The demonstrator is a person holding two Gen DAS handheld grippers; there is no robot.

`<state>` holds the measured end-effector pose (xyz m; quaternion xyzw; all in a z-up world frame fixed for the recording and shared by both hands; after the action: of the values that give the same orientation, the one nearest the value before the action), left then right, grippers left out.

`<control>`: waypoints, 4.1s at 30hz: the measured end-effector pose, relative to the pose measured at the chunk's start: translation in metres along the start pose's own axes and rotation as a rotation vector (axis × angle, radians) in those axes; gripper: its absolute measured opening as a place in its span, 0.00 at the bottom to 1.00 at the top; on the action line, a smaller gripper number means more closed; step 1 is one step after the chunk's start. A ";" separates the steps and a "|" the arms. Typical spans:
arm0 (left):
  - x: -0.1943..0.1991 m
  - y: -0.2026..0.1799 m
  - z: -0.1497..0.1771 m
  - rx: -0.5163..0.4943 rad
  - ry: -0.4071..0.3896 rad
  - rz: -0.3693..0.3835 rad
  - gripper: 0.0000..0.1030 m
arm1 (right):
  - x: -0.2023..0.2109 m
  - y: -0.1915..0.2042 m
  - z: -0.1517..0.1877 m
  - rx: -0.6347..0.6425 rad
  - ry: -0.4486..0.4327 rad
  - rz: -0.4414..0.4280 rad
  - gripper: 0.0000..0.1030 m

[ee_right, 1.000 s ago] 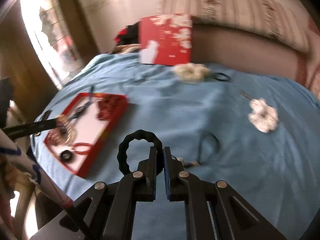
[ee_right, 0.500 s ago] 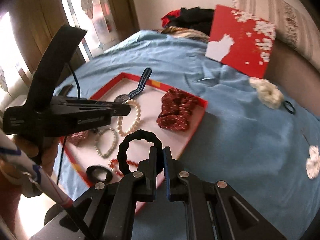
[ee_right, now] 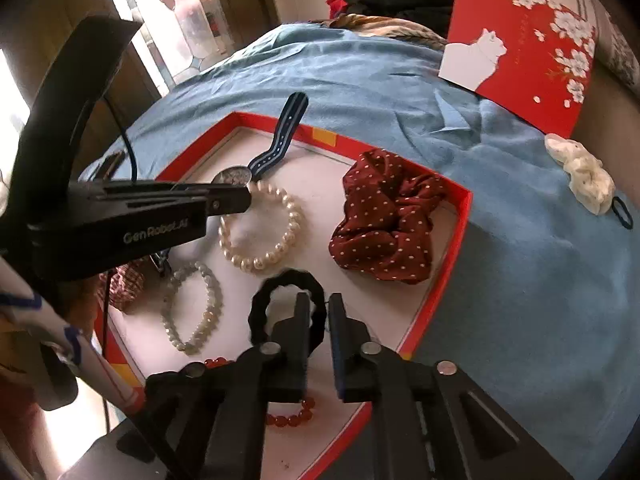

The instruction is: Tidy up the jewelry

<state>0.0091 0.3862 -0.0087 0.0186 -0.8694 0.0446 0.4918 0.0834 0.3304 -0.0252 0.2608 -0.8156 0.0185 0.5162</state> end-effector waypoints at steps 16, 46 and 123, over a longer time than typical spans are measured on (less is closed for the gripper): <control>0.100 -0.018 0.050 0.062 -0.130 0.007 0.42 | 0.068 -0.102 0.059 -0.131 0.004 0.022 0.35; 0.044 -0.286 0.078 -0.202 0.026 0.270 0.48 | 0.178 -0.313 0.133 -0.501 -0.178 0.181 0.35; 0.044 -0.349 0.096 -0.265 0.070 0.265 0.41 | 0.229 -0.363 0.262 -0.803 -0.414 0.082 0.47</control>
<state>-0.0689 0.0298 0.0004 -0.1626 -0.8448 -0.0055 0.5098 -0.0490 -0.1547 -0.0398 0.0058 -0.8538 -0.3316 0.4012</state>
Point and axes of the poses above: each gripper's, at about its wrist camera, not at the fingertips, and x roughly against the way its jaws point, y to its left, z to its underside, the point moved 8 cm from there along -x, roughly the way its jaws point, and after that the axes turned 10 degrees about -x, right-handed, at the moved point
